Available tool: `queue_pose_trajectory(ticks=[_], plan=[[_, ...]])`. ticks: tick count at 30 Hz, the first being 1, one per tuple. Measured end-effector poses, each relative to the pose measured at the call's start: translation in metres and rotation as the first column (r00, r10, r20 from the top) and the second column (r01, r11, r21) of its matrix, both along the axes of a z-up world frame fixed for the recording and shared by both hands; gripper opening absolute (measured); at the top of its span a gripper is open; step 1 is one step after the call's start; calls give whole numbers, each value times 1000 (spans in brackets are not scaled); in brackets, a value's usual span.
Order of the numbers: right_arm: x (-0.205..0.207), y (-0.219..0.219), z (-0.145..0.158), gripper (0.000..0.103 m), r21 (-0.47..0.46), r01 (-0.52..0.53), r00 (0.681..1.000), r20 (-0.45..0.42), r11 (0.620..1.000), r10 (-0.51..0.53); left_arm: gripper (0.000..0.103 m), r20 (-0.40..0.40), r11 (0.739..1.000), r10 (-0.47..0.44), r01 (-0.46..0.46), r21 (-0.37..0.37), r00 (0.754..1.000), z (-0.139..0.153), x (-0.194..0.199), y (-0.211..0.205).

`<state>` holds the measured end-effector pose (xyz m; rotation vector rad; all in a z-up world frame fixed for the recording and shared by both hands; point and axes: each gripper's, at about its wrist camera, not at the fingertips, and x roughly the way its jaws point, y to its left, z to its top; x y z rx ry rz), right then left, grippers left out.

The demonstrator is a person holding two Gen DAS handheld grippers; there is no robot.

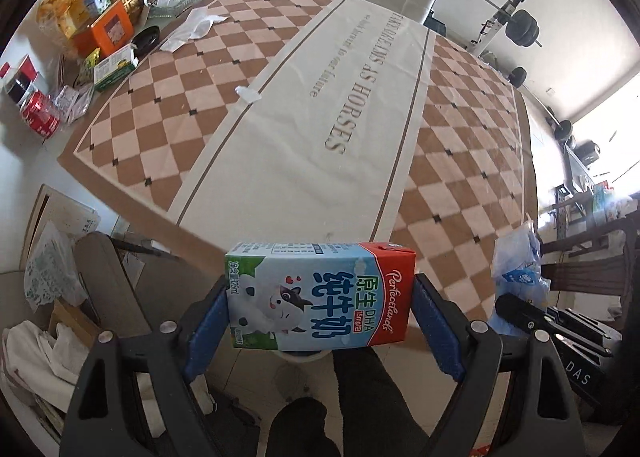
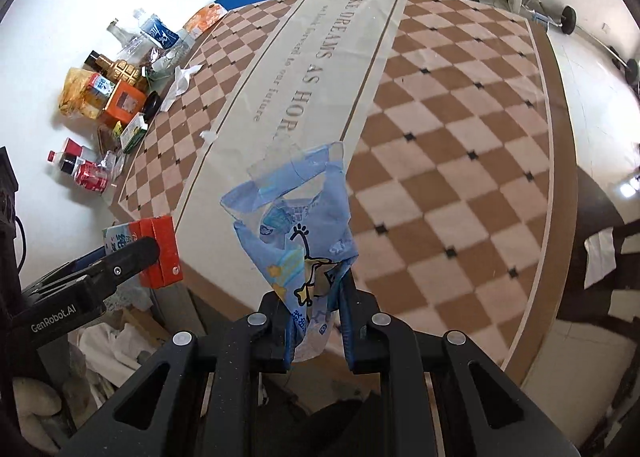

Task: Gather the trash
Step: 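Carry carton and snack bag over the bin and open both tools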

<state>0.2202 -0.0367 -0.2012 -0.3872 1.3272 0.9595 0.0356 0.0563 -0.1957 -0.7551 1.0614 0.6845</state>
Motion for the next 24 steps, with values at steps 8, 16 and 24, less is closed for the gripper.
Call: queue_pose_trajectory(ticks=[8, 16, 24], plan=[[-89, -92, -71, 19, -137, -44, 994, -106, 990, 29, 86, -68, 991, -6, -3, -131, 998, -78, -58, -61], [-119, -129, -207, 19, -290, -73, 984, -174, 954, 23, 86, -123, 958, 10, -45, -283, 992, -224, -53, -64], [-88, -121, -391, 19, -321, -21, 965, -254, 947, -65, 87, -84, 899, -33, -7, -437, 996, -396, 1, -35]])
